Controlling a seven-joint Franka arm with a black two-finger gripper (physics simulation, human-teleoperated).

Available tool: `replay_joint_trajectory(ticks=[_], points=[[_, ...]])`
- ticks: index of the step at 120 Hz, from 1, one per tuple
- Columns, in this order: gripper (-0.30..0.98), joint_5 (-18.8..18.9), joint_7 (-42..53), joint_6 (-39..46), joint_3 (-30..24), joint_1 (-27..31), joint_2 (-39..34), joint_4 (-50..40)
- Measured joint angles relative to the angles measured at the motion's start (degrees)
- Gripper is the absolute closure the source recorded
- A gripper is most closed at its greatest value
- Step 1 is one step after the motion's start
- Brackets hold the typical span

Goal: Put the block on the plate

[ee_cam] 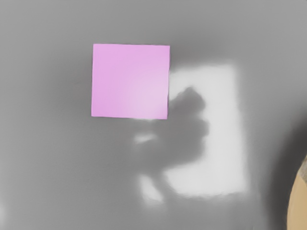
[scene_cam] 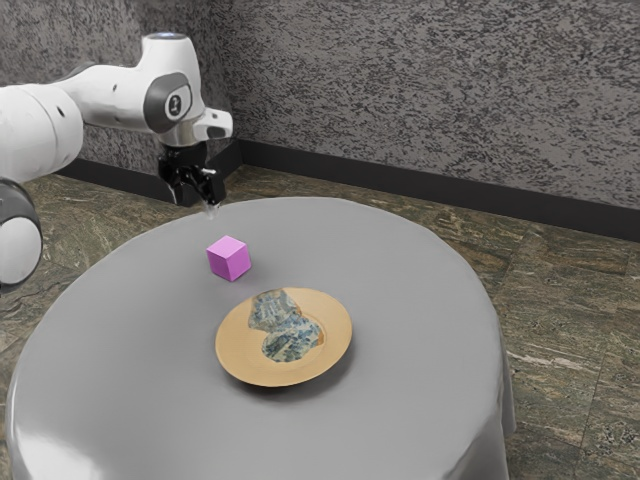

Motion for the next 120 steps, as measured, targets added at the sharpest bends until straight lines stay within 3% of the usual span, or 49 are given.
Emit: replay_joint_trajectory(ticks=[120], points=[[0.0, -1.61, 2.74, 6.0, -3.93, 4.68, 14.41, 8.55]])
